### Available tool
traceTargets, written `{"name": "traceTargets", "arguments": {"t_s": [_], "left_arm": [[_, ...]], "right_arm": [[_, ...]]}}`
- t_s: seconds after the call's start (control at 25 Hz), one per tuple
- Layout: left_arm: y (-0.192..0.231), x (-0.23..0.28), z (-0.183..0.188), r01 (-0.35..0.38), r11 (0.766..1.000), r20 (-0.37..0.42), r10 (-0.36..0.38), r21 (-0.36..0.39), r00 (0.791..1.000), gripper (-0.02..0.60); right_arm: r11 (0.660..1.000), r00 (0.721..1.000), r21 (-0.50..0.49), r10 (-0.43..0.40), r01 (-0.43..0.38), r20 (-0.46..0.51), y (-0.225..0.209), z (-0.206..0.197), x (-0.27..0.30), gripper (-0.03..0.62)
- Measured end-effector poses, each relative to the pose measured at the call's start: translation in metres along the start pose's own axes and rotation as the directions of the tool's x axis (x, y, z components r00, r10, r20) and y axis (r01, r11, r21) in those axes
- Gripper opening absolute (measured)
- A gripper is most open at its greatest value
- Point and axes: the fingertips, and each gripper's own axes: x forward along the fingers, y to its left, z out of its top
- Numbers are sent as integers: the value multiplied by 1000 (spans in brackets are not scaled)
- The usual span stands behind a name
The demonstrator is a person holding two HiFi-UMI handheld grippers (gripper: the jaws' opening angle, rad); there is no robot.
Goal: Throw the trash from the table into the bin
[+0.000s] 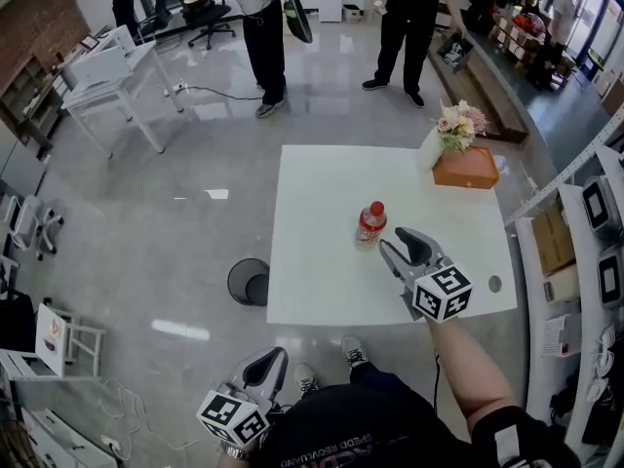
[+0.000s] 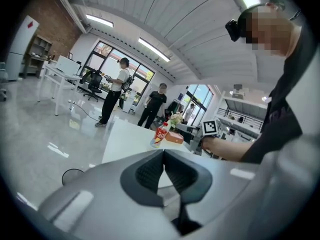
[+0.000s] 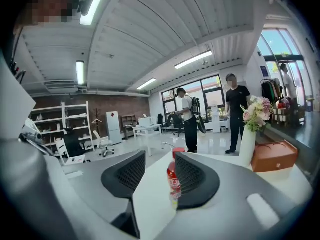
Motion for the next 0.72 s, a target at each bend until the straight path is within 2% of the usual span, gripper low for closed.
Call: {"name": "traceTargets", "arguments": {"t_s": [0.2, 0.36, 0.56, 0.64, 0.72], "left_arm": [[-1, -8, -1, -86, 996, 22, 87, -19, 996, 8], [3, -19, -4, -158, 986, 44, 160, -44, 986, 8], [3, -20, -10, -213, 974, 67, 218, -75, 974, 8], [3, -18, -12, -229, 970, 73, 235, -85, 969, 8], [3, -19, -16, -246, 964, 81, 255, -104, 964, 8]], "right_arm": [[1000, 1000, 6, -12, 12, -21, -37, 6, 40, 209], [999, 998, -35, 32, -34, -56, -39, 4, 68, 242], [994, 991, -70, 72, -81, -113, -38, -8, 93, 247], [992, 988, -83, 83, -94, -131, -39, -13, 97, 233], [990, 987, -100, 90, -104, -136, -39, -17, 100, 164]]}}
